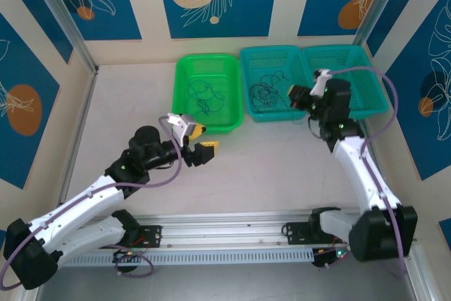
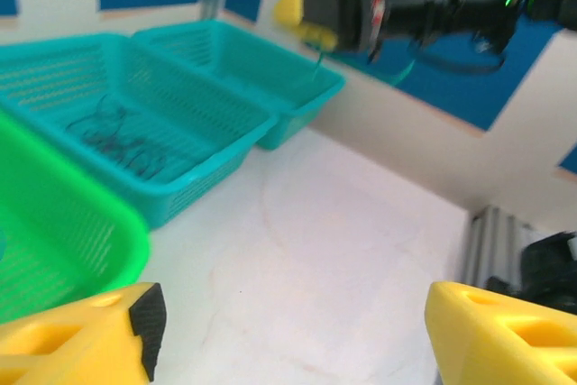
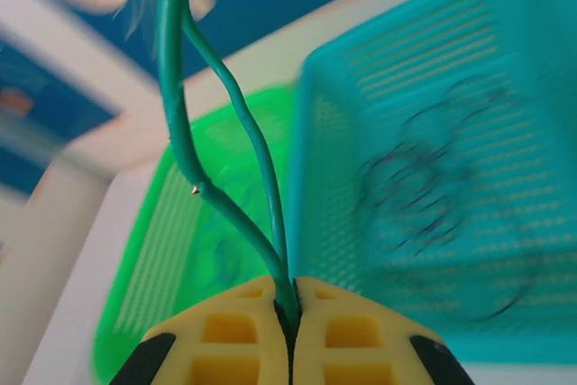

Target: Untangle the cables

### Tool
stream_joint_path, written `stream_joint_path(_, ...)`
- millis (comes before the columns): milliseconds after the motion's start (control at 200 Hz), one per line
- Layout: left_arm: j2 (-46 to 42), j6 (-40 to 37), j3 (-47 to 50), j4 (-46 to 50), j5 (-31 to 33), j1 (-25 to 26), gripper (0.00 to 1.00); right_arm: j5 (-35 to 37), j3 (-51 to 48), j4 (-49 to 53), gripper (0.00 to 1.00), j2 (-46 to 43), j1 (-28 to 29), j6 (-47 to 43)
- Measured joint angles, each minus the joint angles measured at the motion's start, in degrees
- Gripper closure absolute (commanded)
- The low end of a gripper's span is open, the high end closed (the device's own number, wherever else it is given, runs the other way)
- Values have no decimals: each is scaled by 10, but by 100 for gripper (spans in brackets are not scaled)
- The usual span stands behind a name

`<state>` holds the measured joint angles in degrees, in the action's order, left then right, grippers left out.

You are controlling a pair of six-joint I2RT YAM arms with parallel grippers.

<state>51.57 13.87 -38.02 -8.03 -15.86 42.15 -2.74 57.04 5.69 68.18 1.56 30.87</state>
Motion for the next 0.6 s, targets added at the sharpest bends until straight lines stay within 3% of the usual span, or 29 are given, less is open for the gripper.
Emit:
stream_joint_path(255, 8, -10, 3, 61, 94, 0, 17, 144, 195, 0, 100, 221, -85, -64)
stream_joint_path(510, 11, -73, 3, 93, 243, 0, 16, 215, 397, 78, 100, 449, -139, -84)
stream_joint_path(555, 7, -81, 7, 91, 265, 0, 16, 226, 423, 94, 91, 480, -144, -84)
stream_joint_path(600, 0, -87, 14, 89, 288, 0, 16, 234, 440, 111, 75, 505, -146, -83)
